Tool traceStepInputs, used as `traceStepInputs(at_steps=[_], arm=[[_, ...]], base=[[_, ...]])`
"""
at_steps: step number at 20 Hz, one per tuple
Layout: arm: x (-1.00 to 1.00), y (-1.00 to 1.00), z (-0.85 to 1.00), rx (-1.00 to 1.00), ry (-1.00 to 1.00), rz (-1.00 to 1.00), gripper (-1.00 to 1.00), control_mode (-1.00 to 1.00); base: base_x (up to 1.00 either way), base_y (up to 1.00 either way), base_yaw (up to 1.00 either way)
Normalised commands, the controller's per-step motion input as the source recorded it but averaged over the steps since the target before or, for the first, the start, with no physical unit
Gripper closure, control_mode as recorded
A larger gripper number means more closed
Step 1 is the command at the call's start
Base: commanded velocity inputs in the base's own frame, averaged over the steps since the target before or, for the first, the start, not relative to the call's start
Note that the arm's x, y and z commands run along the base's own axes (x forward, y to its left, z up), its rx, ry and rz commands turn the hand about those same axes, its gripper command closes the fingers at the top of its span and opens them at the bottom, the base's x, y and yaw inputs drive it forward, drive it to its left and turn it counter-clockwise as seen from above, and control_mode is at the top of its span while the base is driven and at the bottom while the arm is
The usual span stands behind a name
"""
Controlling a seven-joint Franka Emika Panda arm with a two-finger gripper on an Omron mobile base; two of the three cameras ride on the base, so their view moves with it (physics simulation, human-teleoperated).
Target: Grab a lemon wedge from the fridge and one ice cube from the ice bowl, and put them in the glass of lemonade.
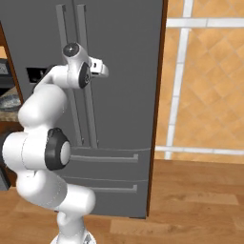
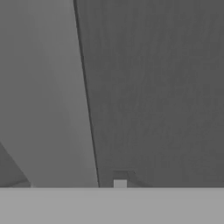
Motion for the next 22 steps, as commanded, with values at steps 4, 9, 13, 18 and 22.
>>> traceStepInputs(at_steps=[4,9,13,18,22], arm=[[-0.39,-1.0,0.14,0.15,0.0,-0.18,1.0,-1.0],[-0.58,-1.0,0.19,0.18,0.0,-0.19,1.0,-1.0],[-0.63,-1.0,0.18,0.18,0.0,-0.18,1.0,-1.0],[-0.57,-1.0,0.15,0.16,0.0,-0.15,1.0,-1.0],[-0.61,-1.0,0.08,0.17,0.0,-0.14,1.0,-1.0]], base=[[0.0,0.0,0.0],[0.0,0.0,0.0],[0.0,0.0,0.0],[0.0,0.0,0.0],[0.0,0.0,0.0]])
